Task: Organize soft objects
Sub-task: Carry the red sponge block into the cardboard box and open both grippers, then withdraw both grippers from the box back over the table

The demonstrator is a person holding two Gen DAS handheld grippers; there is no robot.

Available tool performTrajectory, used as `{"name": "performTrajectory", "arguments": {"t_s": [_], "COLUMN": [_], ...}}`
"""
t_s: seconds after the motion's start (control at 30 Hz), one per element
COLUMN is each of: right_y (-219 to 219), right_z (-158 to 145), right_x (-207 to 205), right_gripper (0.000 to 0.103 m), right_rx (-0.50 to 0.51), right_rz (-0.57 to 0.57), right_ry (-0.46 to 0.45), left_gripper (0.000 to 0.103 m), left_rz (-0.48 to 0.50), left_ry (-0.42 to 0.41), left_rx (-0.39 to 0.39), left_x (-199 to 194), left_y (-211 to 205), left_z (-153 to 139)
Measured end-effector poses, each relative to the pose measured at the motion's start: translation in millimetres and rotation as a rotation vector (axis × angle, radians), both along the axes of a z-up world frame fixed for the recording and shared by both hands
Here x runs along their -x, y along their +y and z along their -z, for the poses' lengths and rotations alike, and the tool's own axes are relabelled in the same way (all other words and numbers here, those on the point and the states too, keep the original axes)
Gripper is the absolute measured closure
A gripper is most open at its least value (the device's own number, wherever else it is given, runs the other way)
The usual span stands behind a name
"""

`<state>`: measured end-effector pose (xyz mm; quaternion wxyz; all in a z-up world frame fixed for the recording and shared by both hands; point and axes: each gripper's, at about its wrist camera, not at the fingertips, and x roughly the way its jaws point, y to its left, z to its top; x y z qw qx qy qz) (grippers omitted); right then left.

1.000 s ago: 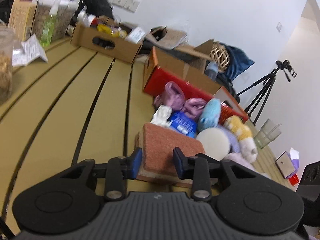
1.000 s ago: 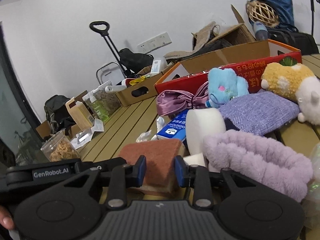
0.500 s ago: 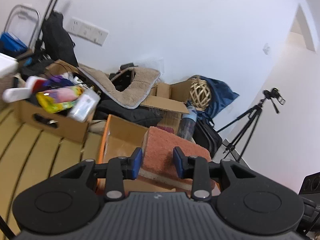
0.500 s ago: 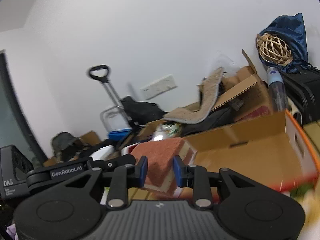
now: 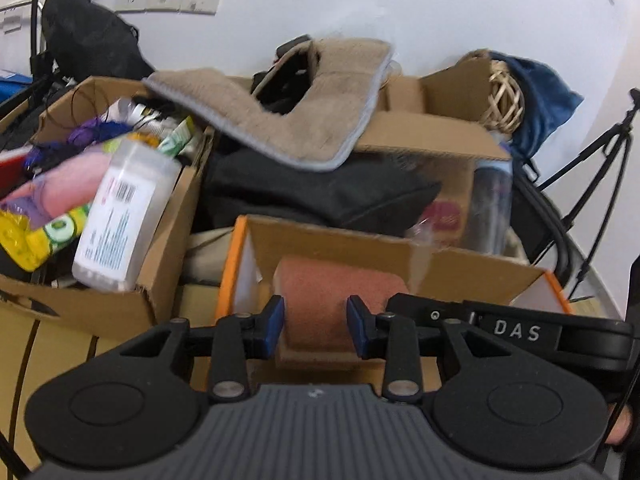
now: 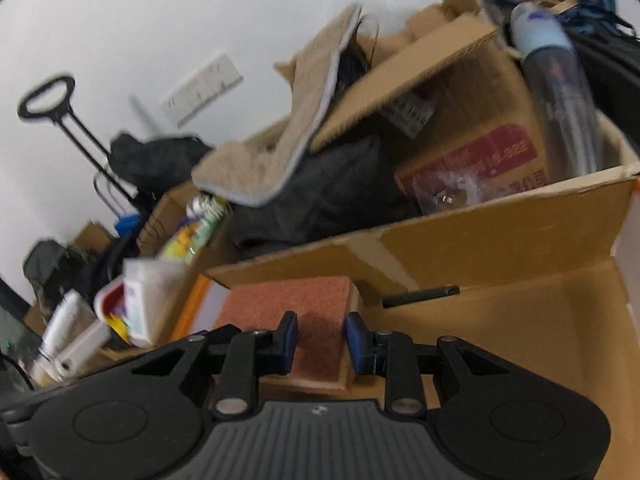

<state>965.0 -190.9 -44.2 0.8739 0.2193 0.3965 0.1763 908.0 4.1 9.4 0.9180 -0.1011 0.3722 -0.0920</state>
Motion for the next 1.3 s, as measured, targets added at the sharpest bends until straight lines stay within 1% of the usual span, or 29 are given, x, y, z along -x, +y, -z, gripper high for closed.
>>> {"name": "performTrajectory", "arguments": {"t_s": [0.07, 0.1, 0.17, 0.2, 0.27, 0.37, 0.43, 0.47, 0.53, 0.57, 0.6, 0.63, 0.7, 0.73, 0.8, 0.83, 0.9, 0.97, 1.03, 1.13, 1.2, 1.27, 1.3], "right_y": [6, 6, 4, 4, 3, -5, -16, -20, -34, -41, -49, -57, -73, -81, -95, -98, -106, -108, -109, -109, -106, -103, -101], "right_z": [8, 11, 14, 12, 3, -25, -56, -70, -99, -112, -125, -139, -161, -172, -190, -195, -203, -206, -203, -193, -183, -169, -160], "right_x": [0, 1, 0, 1, 7, 22, 43, 53, 81, 95, 111, 128, 158, 176, 210, 224, 259, 291, 331, 394, 437, 484, 507], "right_gripper": [0.076, 0.075, 0.075, 0.075, 0.075, 0.073, 0.070, 0.068, 0.066, 0.064, 0.062, 0.059, 0.057, 0.055, 0.052, 0.050, 0.050, 0.048, 0.047, 0.043, 0.040, 0.029, 0.026], "right_rx": [0.025, 0.022, -0.015, -0.011, 0.022, 0.039, 0.059, 0.073, 0.101, 0.114, 0.126, 0.139, 0.165, 0.179, 0.203, 0.209, 0.220, 0.239, 0.265, 0.301, 0.331, 0.357, 0.374], "right_rz": [-0.020, -0.029, -0.044, -0.041, -0.025, -0.018, -0.016, -0.014, -0.005, -0.002, 0.004, 0.015, 0.033, 0.041, 0.065, 0.074, 0.085, 0.078, 0.073, 0.071, 0.071, 0.071, 0.072], "right_ry": [-0.001, 0.010, 0.024, 0.014, -0.019, -0.056, -0.094, -0.111, -0.155, -0.173, -0.186, -0.197, -0.210, -0.222, -0.240, -0.243, -0.262, -0.288, -0.326, -0.398, -0.455, -0.521, -0.550], "left_gripper": [0.063, 0.059, 0.058, 0.058, 0.058, 0.058, 0.058, 0.055, 0.051, 0.048, 0.044, 0.042, 0.035, 0.035, 0.033, 0.032, 0.028, 0.027, 0.026, 0.024, 0.021, 0.017, 0.015], "left_rz": [0.008, 0.006, -0.004, -0.014, -0.005, 0.003, -0.005, -0.011, -0.020, -0.023, -0.024, -0.024, -0.029, -0.034, -0.038, -0.037, -0.029, -0.022, -0.022, -0.034, -0.049, -0.066, -0.073], "left_ry": [-0.002, -0.007, -0.005, -0.004, -0.016, -0.036, -0.070, -0.086, -0.113, -0.127, -0.138, -0.149, -0.175, -0.191, -0.215, -0.225, -0.257, -0.282, -0.304, -0.354, -0.391, -0.450, -0.469], "left_rx": [0.029, 0.041, 0.032, 0.031, 0.012, -0.019, -0.025, -0.026, -0.037, -0.045, -0.054, -0.063, -0.087, -0.095, -0.101, -0.103, -0.105, -0.109, -0.116, -0.138, -0.151, -0.159, -0.164], "left_x": [0, 1, 2, 3, 12, 28, 46, 57, 83, 99, 114, 130, 161, 178, 209, 223, 256, 289, 325, 384, 423, 470, 493], "left_y": [5, 7, 9, 9, 8, 9, 15, 20, 27, 32, 36, 40, 46, 48, 51, 51, 50, 48, 46, 43, 42, 43, 44], "left_z": [1, 1, 1, 1, -7, -32, -58, -71, -94, -106, -116, -125, -144, -154, -170, -176, -185, -185, -179, -162, -148, -129, -120]}}
